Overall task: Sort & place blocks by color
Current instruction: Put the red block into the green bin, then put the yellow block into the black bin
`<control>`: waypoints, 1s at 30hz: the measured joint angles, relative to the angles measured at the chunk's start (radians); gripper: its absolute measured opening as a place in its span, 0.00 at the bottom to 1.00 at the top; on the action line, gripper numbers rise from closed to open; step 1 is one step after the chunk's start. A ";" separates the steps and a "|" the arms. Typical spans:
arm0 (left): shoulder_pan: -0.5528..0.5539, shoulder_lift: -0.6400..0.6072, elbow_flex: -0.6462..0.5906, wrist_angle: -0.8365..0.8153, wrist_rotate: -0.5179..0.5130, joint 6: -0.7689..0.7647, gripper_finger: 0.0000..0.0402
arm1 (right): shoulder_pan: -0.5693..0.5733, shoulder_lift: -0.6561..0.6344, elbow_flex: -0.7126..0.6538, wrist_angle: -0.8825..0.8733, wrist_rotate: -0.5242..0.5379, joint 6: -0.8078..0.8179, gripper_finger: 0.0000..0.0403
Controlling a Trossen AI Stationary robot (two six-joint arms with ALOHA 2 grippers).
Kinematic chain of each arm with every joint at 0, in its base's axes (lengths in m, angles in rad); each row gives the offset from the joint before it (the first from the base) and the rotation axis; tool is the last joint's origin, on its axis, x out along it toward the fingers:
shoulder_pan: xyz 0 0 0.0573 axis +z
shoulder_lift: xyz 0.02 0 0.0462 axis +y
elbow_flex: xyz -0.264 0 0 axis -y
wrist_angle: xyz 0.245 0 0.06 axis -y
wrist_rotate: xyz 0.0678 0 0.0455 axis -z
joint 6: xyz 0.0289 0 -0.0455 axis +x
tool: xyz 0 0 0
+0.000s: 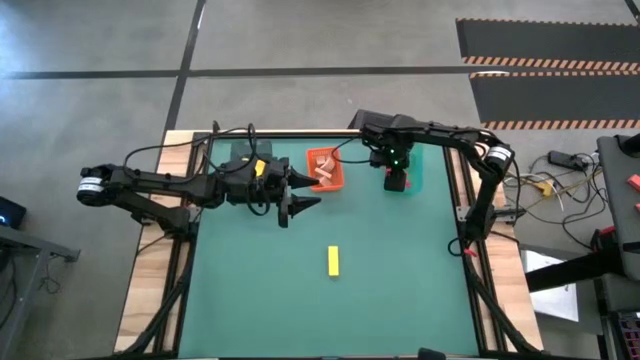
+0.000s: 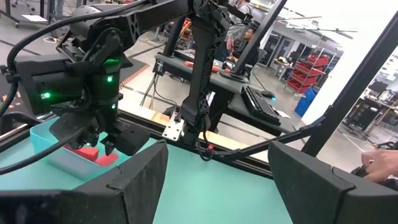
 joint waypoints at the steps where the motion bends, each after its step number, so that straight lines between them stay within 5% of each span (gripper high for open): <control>1: 0.000 0.000 0.000 0.000 0.000 0.000 0.65 | 0.000 -0.001 0.000 -0.001 0.000 0.003 0.43; 9: 0.000 0.000 0.000 -0.010 0.000 -0.066 0.65 | 0.000 -0.015 0.015 -0.015 0.000 0.121 0.42; 15: -0.002 0.000 0.009 -0.205 0.000 -0.271 0.65 | 0.041 -0.114 0.030 -0.013 -0.008 0.302 0.36; 21: -0.026 0.012 0.015 -0.418 0.000 -0.432 0.65 | 0.145 -0.270 0.030 0.011 -0.010 0.489 0.29; 30: -0.100 0.113 0.040 -0.457 -0.001 -0.653 0.65 | 0.344 -0.467 0.029 0.184 0.000 0.675 0.21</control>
